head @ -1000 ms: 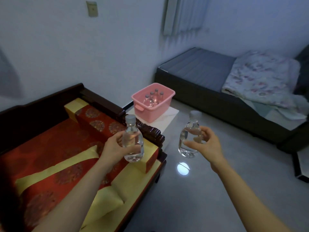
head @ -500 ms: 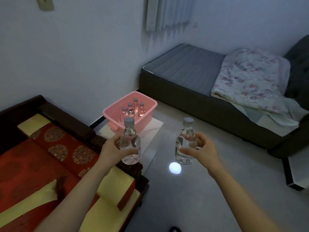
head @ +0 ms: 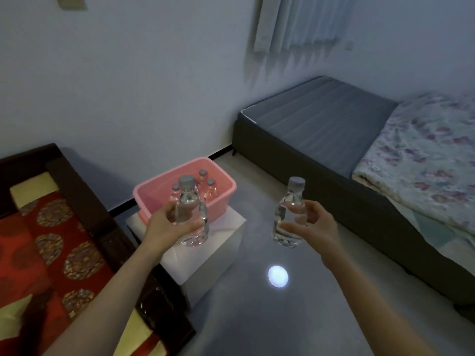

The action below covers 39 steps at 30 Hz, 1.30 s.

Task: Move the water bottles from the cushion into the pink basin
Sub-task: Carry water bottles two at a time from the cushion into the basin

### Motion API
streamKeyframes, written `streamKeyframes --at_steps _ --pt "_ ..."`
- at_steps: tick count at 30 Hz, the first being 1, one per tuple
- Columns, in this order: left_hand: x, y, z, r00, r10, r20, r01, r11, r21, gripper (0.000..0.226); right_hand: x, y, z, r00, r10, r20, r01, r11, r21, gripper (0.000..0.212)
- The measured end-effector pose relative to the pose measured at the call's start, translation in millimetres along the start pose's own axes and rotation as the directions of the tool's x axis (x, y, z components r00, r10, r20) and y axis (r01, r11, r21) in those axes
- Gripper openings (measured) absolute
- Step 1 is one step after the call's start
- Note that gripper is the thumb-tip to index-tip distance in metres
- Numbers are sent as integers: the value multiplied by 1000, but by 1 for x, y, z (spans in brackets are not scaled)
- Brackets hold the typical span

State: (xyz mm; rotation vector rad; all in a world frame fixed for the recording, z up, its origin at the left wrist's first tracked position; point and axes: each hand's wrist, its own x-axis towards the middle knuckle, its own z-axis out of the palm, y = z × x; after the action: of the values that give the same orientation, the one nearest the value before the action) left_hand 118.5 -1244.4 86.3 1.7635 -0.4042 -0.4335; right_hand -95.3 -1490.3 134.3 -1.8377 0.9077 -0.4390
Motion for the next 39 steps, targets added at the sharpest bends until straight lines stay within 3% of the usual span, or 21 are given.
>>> streamKeyframes --at_steps 4,9,16,28,34,39 --pt "31 1 11 997 -26 -66 28 999 29 66 58 0 10 998 -13 68 12 1000 23 65" --pt "72 -12 8 987 -56 -151 61 998 30 62 123 0 40 987 -35 159 30 999 37 63" --pt "146 -38 -5 951 -125 -284 126 992 -12 83 222 -11 102 954 -84 288 76 996 38 59" --pt "204 -111 -4 859 -327 -394 321 943 -85 81 311 28 246 861 -2 508 9 1000 -11 62" --pt "222 -150 3 779 -405 -479 418 905 -85 71 320 51 312 833 22 553 15 998 -63 64" --pt "251 -181 14 704 -420 -572 478 877 -56 65 330 81 364 854 89 512 23 978 -208 64"
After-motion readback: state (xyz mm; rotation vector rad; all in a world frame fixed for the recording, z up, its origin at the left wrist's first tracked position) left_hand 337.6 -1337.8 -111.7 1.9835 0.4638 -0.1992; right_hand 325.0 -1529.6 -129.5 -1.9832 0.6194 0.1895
